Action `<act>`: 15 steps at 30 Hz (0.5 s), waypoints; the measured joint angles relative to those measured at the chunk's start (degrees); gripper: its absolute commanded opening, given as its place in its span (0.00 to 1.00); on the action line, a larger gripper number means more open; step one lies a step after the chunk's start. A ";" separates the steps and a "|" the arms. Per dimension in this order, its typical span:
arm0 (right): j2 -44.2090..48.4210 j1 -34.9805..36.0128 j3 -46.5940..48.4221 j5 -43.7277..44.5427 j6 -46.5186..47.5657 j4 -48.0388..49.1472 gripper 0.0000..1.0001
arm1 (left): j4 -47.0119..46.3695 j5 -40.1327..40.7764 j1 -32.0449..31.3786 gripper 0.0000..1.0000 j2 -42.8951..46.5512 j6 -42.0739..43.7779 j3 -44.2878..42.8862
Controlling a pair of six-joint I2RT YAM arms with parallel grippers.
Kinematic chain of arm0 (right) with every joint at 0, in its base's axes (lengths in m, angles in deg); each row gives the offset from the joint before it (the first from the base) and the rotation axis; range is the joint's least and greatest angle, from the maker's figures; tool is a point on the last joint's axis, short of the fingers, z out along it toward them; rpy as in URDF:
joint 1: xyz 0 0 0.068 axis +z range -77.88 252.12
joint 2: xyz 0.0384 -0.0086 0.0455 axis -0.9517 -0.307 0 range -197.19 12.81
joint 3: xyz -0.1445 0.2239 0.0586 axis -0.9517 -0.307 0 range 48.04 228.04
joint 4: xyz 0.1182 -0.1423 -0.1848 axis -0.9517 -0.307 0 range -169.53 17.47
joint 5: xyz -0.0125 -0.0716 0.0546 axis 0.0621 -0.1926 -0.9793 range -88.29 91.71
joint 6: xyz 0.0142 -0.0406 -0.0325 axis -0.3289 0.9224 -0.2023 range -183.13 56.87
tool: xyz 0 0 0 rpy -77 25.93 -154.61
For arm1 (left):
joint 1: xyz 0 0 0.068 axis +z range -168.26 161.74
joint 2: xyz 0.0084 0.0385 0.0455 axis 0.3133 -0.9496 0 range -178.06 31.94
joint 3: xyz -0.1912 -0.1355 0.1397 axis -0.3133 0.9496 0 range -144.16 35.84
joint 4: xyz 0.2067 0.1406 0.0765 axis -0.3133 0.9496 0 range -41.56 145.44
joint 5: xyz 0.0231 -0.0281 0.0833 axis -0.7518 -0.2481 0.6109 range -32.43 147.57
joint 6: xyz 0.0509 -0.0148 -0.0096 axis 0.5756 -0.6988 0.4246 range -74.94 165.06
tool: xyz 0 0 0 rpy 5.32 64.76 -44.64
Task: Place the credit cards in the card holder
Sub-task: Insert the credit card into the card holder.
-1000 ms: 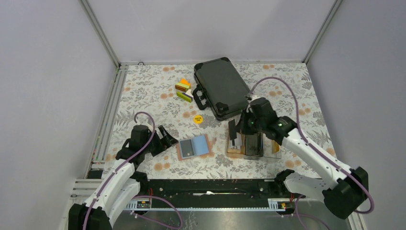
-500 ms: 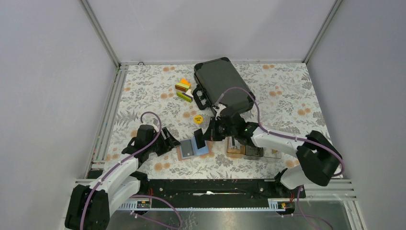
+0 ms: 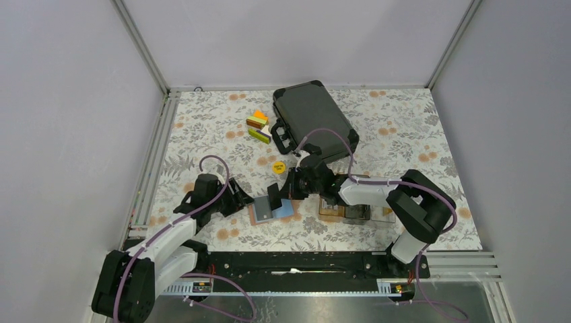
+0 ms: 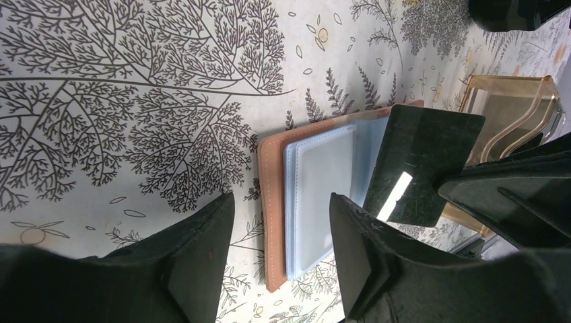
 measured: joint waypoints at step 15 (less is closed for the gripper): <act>-3.76 0.00 -1.90 0.15 -2.43 5.18 0.00 | -1.29 -0.02 -0.11 0.50 0.35 -0.15 1.09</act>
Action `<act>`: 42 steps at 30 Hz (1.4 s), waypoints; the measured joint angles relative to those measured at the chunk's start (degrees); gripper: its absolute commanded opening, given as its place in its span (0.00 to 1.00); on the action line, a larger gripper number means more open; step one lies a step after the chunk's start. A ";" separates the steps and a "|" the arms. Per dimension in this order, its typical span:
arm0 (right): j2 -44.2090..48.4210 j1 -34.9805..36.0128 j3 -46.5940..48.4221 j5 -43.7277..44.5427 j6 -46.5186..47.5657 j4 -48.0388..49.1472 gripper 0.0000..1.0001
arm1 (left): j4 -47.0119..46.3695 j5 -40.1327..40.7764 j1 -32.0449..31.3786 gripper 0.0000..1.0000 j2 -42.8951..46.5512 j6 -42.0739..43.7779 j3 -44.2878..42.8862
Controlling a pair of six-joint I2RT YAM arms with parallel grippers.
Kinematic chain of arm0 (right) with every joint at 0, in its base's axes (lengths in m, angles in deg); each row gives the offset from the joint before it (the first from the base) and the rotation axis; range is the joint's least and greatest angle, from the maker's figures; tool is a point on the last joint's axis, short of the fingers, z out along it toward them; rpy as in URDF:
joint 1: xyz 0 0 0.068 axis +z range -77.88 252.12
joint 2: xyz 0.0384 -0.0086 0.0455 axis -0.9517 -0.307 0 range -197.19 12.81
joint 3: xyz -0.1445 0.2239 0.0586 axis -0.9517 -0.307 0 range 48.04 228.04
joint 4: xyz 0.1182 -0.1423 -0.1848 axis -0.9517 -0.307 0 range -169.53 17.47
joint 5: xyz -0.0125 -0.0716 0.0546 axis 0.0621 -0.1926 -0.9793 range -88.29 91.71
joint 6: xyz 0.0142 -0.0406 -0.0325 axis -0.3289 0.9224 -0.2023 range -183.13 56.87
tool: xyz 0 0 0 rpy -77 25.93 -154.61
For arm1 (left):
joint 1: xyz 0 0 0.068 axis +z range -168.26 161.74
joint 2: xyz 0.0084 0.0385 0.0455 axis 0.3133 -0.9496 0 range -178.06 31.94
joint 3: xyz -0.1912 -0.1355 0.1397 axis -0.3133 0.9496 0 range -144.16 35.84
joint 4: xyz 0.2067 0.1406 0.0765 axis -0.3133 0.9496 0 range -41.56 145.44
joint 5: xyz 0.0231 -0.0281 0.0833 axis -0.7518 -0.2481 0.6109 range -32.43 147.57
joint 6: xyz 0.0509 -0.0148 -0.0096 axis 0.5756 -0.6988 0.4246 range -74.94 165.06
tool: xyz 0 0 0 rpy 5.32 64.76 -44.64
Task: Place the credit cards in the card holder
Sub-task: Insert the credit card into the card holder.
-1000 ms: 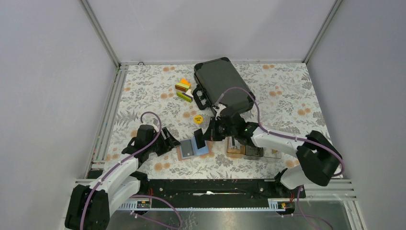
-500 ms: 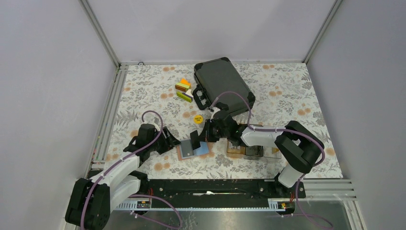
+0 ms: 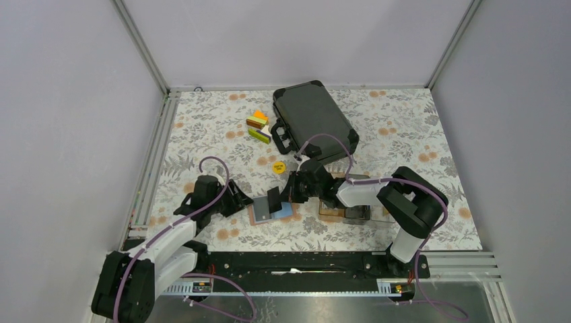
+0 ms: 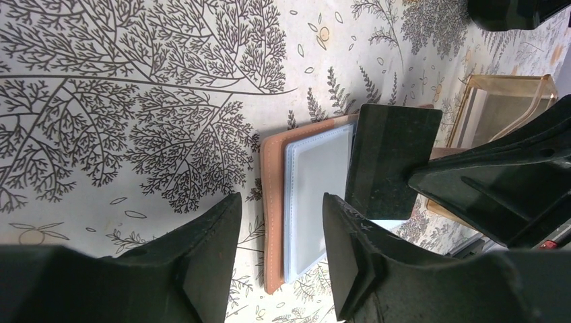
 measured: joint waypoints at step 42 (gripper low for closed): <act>-1.64 3.17 -4.55 -0.92 -12.44 6.38 0.00 | 0.35 0.92 -0.04 0.00 1.49 -0.26 2.49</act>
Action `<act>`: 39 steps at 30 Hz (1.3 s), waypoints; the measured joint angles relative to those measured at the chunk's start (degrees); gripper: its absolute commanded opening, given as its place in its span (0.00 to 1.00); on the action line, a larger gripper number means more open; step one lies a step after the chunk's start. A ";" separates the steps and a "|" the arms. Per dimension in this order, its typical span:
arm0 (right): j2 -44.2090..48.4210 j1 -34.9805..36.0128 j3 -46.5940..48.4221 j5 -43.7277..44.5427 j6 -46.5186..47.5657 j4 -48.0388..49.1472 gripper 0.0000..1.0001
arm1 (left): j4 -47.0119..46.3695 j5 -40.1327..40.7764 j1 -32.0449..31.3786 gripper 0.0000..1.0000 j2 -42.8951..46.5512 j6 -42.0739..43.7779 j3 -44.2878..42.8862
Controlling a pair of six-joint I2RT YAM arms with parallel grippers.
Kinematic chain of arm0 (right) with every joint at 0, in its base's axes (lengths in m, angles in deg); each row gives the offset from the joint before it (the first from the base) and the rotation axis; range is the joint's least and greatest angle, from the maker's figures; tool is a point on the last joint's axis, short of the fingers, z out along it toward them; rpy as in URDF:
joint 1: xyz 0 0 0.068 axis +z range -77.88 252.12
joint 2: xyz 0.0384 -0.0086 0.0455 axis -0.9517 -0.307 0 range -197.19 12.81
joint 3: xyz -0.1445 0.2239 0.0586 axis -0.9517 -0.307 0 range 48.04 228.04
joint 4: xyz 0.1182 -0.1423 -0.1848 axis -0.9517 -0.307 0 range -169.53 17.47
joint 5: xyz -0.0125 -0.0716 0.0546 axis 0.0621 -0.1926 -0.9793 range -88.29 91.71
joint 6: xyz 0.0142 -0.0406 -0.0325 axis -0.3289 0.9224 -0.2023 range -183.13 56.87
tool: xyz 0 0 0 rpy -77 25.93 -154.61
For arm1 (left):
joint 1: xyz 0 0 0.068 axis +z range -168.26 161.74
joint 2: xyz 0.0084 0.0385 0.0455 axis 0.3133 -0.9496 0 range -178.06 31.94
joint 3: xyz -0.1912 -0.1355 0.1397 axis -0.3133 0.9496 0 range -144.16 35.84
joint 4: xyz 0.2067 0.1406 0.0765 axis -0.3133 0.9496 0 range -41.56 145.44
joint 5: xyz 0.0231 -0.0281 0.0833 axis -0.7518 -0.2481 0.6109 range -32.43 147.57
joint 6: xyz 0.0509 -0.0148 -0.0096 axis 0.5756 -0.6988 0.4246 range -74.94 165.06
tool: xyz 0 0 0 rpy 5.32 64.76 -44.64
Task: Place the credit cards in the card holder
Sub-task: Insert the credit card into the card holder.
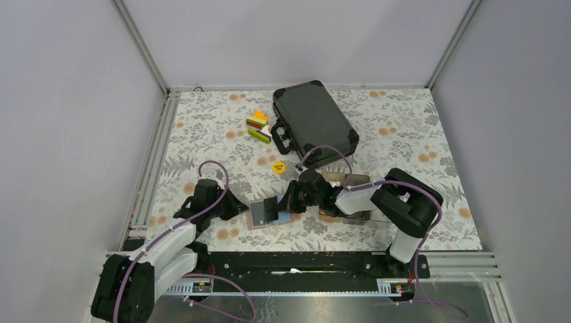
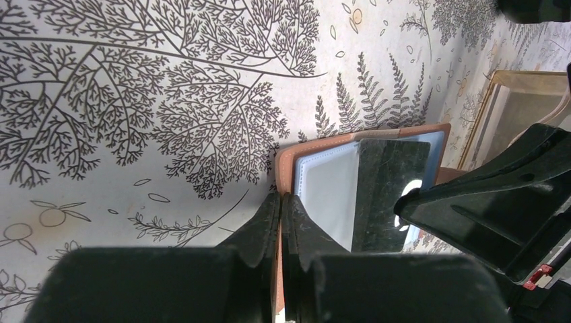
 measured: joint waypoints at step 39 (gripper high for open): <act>-5.27 5.60 5.16 1.46 -1.29 -1.62 0.30 | 3.17 1.53 -0.11 0.00 3.06 -0.07 0.13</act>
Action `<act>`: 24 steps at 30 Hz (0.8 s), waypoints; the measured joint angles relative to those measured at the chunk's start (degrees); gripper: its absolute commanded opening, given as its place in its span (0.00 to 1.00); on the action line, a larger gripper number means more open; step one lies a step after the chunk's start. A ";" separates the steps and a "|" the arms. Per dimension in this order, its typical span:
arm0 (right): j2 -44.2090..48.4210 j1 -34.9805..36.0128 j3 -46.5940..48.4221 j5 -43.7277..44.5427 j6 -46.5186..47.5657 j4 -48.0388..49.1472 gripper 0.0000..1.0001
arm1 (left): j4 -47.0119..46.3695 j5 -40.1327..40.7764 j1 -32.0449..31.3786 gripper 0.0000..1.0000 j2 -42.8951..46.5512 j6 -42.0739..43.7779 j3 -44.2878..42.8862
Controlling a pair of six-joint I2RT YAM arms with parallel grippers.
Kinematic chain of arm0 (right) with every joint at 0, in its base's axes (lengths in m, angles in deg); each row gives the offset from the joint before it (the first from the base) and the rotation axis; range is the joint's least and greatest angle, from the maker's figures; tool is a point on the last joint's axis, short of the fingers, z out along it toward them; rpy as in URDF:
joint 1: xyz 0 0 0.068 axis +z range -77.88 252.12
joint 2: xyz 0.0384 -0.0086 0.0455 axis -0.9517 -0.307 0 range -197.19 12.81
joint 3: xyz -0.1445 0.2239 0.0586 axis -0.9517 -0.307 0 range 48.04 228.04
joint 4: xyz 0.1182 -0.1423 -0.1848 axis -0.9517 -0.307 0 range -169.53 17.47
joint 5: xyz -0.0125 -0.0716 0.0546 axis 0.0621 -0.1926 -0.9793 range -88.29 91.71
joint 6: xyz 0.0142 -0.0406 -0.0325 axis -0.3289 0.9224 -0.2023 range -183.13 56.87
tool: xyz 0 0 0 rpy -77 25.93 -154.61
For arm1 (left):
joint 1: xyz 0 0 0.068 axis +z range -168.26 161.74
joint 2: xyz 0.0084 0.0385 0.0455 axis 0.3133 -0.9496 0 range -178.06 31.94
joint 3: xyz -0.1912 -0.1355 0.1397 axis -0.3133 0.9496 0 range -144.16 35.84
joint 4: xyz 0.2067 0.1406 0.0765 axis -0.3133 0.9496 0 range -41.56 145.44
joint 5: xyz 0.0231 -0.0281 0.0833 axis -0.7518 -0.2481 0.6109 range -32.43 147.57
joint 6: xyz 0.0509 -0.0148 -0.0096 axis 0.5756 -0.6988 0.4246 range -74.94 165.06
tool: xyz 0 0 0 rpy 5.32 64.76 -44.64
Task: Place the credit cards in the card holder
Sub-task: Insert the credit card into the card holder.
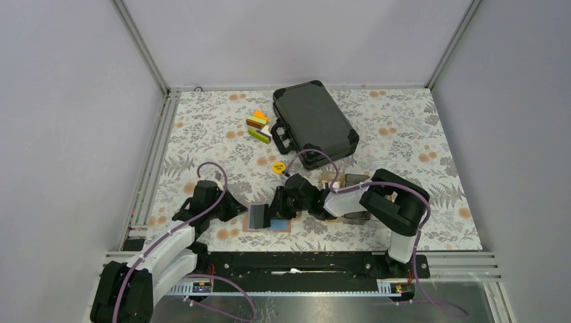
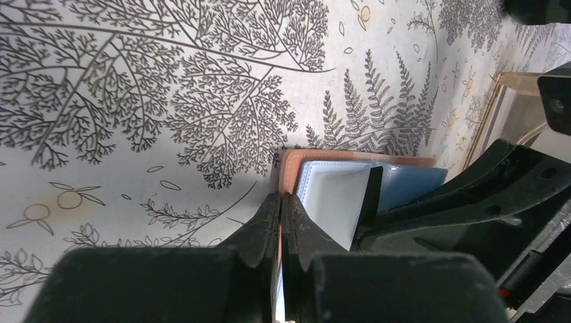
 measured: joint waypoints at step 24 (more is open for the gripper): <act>1.44 4.22 6.34 5.49 4.63 -12.59 0.26 | 0.48 0.20 -0.17 0.00 1.99 -0.59 0.61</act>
